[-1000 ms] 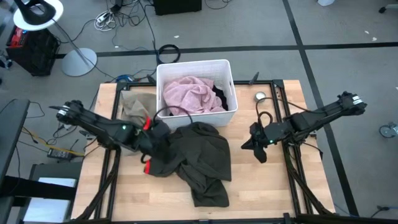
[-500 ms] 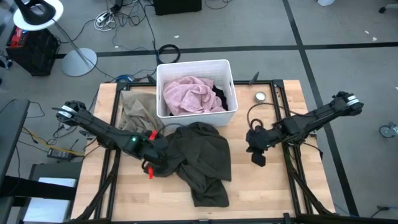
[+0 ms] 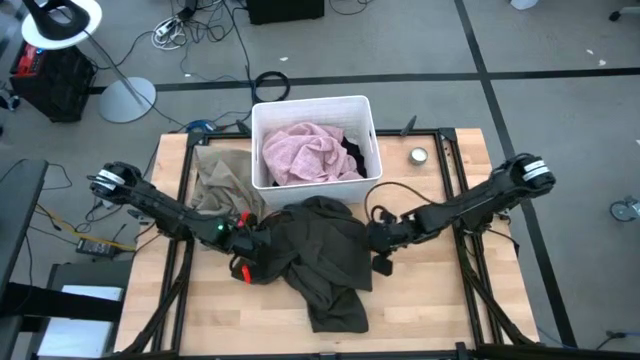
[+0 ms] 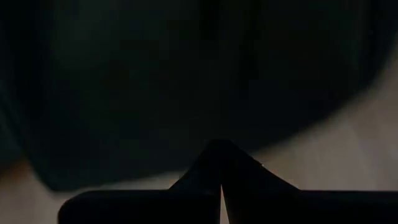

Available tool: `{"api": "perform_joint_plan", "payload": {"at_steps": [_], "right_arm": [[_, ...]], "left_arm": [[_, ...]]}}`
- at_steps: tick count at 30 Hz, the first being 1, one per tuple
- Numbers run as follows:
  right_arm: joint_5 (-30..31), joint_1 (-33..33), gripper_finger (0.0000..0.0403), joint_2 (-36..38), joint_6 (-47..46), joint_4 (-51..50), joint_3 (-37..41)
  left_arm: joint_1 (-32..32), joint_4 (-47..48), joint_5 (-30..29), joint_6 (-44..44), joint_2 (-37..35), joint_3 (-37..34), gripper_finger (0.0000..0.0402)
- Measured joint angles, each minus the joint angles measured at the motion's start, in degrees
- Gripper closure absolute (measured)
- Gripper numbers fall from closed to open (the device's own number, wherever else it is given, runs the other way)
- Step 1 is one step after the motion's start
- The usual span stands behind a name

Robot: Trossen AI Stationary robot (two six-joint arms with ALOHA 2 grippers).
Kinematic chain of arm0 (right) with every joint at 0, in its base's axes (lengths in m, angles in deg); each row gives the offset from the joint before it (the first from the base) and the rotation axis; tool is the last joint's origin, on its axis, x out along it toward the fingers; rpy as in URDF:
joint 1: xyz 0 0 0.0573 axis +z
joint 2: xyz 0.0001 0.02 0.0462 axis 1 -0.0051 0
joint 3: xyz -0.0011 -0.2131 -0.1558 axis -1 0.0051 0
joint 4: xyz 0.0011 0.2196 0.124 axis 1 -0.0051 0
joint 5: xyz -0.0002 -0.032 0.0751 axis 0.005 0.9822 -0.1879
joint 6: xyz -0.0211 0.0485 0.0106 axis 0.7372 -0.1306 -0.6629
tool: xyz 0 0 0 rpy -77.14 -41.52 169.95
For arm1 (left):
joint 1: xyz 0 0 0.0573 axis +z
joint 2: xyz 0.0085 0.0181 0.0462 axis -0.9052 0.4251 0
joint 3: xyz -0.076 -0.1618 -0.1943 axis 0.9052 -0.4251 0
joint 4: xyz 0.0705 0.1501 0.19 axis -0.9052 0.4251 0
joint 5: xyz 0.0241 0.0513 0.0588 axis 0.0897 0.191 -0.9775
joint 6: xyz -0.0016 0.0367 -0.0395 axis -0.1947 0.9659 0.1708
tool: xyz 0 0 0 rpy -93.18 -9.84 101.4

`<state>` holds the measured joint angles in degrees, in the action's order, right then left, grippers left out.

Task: Sort clothes
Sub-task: Put the black sweatshirt into the white laundry bin

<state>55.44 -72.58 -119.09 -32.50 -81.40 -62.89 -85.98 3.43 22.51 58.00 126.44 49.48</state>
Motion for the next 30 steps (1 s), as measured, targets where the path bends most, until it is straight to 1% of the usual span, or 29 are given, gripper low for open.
{"api": "perform_joint_plan", "payload": {"at_steps": [4,7,11,14,16,19,23,26,30], "right_arm": [[-1.5,-1.4,0.0401,-5.2,2.4,12.3,0.0],[-1.9,-2.1,0.0401,-9.0,2.7,20.5,0.0],[-2.1,-2.8,0.0401,-14.1,2.8,28.3,-0.3],[-2.1,-3.1,0.0402,-18.3,3.2,28.9,-3.2],[-2.1,-3.1,0.0402,-20.9,5.6,28.9,-6.3],[-2.2,-3.0,0.0402,-24.3,9.5,28.6,-11.3],[-2.6,-3.1,0.0402,-26.0,10.1,27.1,-15.9],[-2.8,-2.9,0.0402,-25.0,11.6,26.4,-16.7],[-3.1,-2.6,0.0403,-20.9,14.0,25.4,-16.7]], "left_arm": [[3.2,-12.0,1.6,1.8,0.0,-5.7,0.0401],[5.1,-20.8,2.0,2.5,0.0,-8.1,0.0401],[7.1,-26.6,2.2,7.3,1.4,-7.7,0.0401],[8.4,-30.2,4.3,9.8,4.9,-5.9,0.0401],[8.8,-32.6,5.9,11.1,8.4,-4.1,0.0401],[8.8,-33.1,6.8,13.1,13.7,0.5,0.0401],[8.8,-30.4,6.7,15.8,17.5,6.4,0.0401],[8.8,-28.5,5.8,17.8,18.1,9.1,0.0401],[8.8,-26.7,4.2,19.0,17.5,12.6,0.0401]]}}
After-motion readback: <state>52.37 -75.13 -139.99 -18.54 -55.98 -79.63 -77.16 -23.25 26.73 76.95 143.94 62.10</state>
